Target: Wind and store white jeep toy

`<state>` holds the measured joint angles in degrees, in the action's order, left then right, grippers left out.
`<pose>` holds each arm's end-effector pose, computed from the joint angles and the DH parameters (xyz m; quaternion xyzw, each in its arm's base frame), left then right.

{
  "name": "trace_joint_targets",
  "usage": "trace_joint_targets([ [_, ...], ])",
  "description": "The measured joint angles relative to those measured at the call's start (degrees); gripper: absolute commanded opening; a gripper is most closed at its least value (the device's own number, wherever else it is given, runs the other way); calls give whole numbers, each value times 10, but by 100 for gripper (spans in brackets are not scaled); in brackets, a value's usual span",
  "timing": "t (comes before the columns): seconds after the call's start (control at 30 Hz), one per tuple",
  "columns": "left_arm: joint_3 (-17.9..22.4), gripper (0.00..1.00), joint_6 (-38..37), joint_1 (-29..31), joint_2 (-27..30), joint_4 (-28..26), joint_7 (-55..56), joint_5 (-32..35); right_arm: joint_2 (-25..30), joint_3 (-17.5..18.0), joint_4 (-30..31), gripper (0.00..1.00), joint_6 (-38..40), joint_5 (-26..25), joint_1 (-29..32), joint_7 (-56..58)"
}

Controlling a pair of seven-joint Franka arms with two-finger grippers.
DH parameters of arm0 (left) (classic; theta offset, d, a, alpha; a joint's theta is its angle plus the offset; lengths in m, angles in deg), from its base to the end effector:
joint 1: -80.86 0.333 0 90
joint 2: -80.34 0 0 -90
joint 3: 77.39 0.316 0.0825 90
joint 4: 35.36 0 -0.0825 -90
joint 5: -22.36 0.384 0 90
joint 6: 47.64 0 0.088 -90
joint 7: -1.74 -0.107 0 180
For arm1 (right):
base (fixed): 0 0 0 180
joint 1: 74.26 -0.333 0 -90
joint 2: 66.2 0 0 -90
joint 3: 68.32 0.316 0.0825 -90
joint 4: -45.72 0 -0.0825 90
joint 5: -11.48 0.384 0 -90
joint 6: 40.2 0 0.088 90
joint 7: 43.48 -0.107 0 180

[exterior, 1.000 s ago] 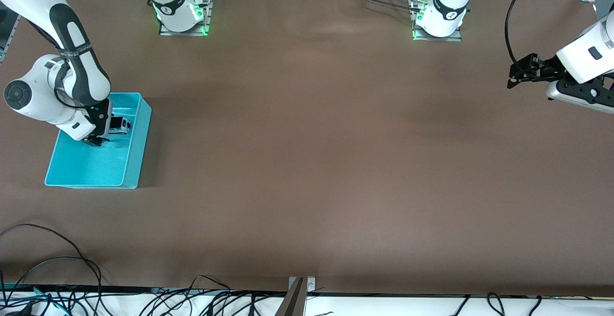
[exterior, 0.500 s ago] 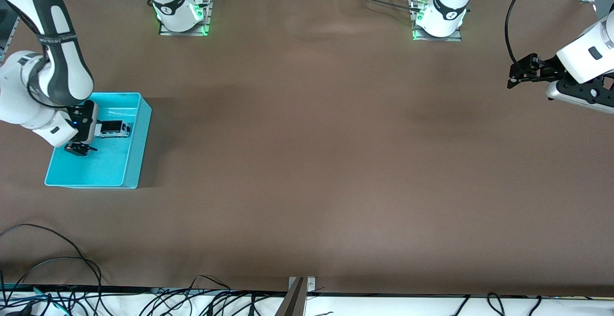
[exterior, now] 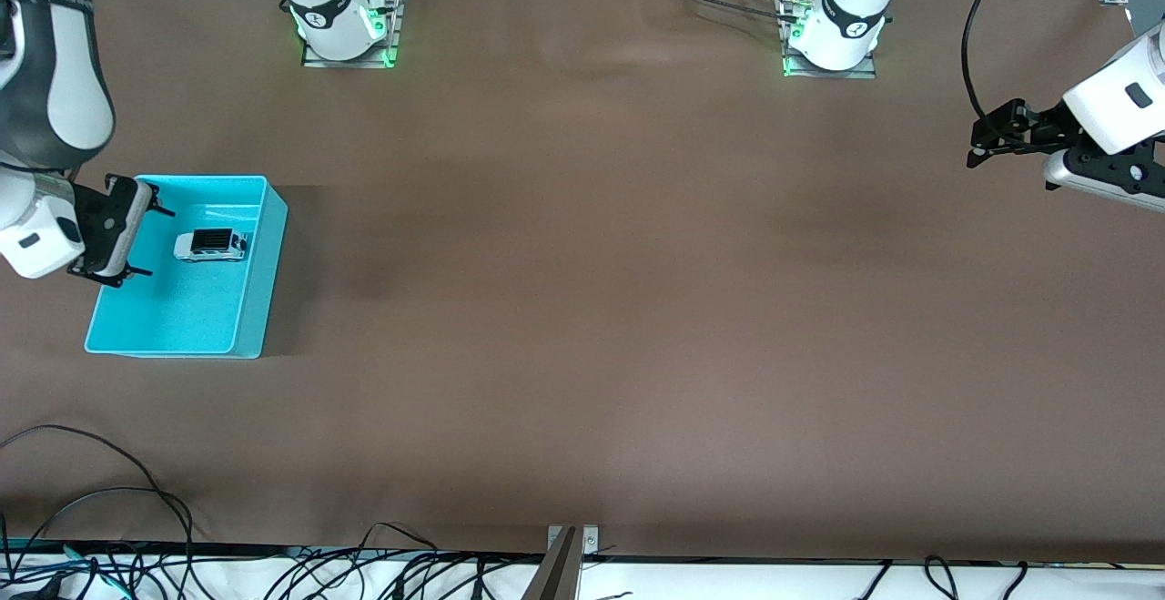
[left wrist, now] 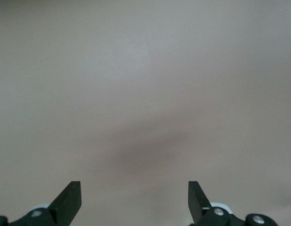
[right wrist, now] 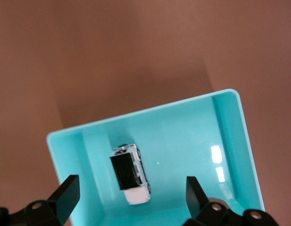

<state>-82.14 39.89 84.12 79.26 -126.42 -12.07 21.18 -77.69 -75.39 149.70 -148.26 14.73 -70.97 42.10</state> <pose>0.5541 -0.0163 0.6018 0.9902 -0.1331 -0.0388 0.0153 0.5910 -0.1001 0.4190 -0.7966 -0.6010 0.0322 0.0567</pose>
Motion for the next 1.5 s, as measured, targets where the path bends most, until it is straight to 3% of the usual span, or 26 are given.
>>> trace_joint_targets([
  [0.47,0,100,0,0,0,0,0,0,18,50,-125,100,147,-1,-3,-284],
  [0.73,0,100,0,0,0,0,0,0,18,66,-157,100,178,-4,-3,-448],
  [1.07,1,100,0,0,0,0,0,0,18,106,-209,100,201,-65,-3,-591],
  [1.5,1,100,0,0,0,0,0,0,17,107,-222,100,205,-70,-2,-797],
])
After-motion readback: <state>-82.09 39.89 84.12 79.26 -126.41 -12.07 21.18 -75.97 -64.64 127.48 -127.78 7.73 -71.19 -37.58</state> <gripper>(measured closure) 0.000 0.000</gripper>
